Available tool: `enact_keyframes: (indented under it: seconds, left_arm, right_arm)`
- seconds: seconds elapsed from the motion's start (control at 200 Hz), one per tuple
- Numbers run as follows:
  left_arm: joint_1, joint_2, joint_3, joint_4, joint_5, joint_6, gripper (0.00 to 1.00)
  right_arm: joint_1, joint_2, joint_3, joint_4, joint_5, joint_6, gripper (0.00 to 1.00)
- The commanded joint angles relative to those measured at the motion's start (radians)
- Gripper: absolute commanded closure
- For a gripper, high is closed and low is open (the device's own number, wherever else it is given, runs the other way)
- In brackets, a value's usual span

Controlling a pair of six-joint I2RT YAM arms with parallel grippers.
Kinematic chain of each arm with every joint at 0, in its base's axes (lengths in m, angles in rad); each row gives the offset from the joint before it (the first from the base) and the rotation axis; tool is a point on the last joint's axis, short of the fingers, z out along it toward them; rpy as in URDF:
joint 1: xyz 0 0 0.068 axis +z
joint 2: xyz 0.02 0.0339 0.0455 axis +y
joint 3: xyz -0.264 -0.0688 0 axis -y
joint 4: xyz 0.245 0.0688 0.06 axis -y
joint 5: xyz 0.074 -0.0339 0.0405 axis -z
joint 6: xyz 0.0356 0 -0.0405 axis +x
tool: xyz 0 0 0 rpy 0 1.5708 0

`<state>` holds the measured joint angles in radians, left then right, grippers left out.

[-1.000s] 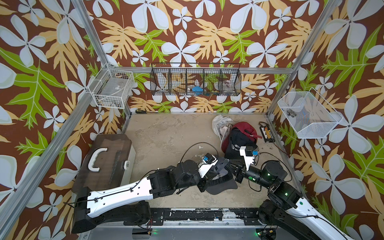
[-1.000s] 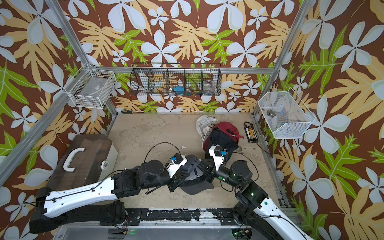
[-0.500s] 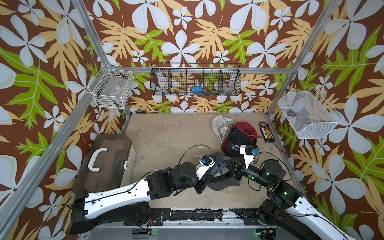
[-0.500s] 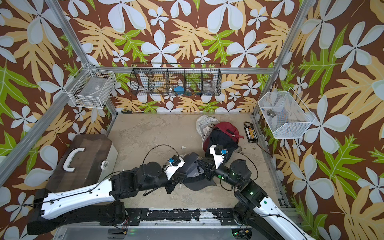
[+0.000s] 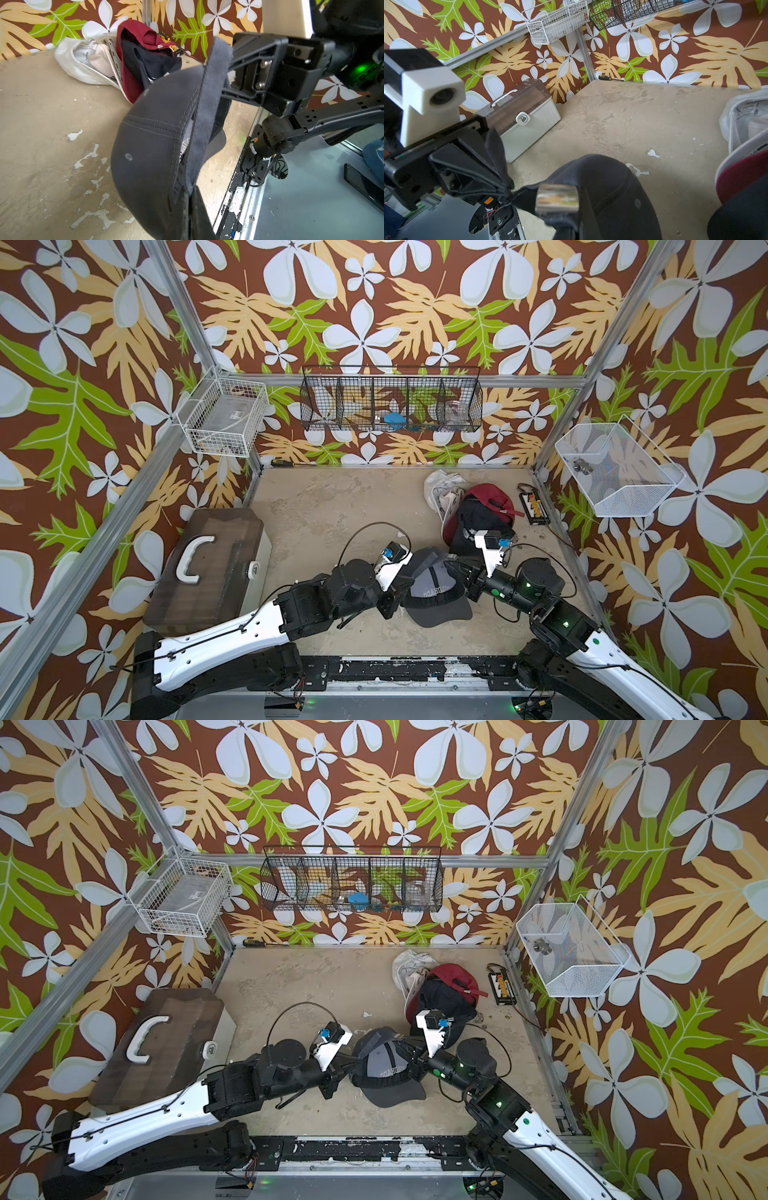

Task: Open the adjustable buckle of the baseball cap
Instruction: Pull the adjustable strap on the baseball cap, then place the baseball cap at the corner of the board.

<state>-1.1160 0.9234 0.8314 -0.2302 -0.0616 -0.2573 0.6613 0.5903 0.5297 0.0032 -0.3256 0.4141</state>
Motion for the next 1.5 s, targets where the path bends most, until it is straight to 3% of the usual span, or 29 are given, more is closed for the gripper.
enact_keyframes:
  seconds: [0.0,0.115,0.255,0.575,0.861,1.261,1.491]
  left_arm:
    - [0.039,-0.003,0.012,0.017,-0.038,-0.01,1.0]
    - [0.125,0.003,-0.009,0.075,0.009,-0.008,1.0]
    - [0.278,0.079,-0.01,0.112,0.115,-0.019,1.0]
    - [0.412,0.268,0.014,0.162,0.133,0.017,1.0]
    - [0.544,0.365,0.056,0.178,0.126,0.003,1.0]
    - [0.789,0.499,0.252,0.105,0.117,0.002,1.0]
    - [0.87,0.58,0.331,0.093,0.121,0.008,1.0]
  right_arm:
    - [0.001,0.014,-0.003,0.002,0.022,-0.009,0.96]
    - [0.002,0.054,-0.015,0.008,0.043,-0.01,0.88]
    - [0.001,0.132,-0.054,0.033,0.027,-0.012,0.72]
    - [0.001,0.074,-0.103,0.015,0.086,-0.015,0.61]
    - [0.001,0.011,-0.111,-0.041,0.143,-0.041,0.59]
    - [0.002,-0.007,-0.135,-0.027,0.151,-0.041,0.59]
    - [0.001,-0.001,-0.128,-0.03,0.148,-0.048,0.59]
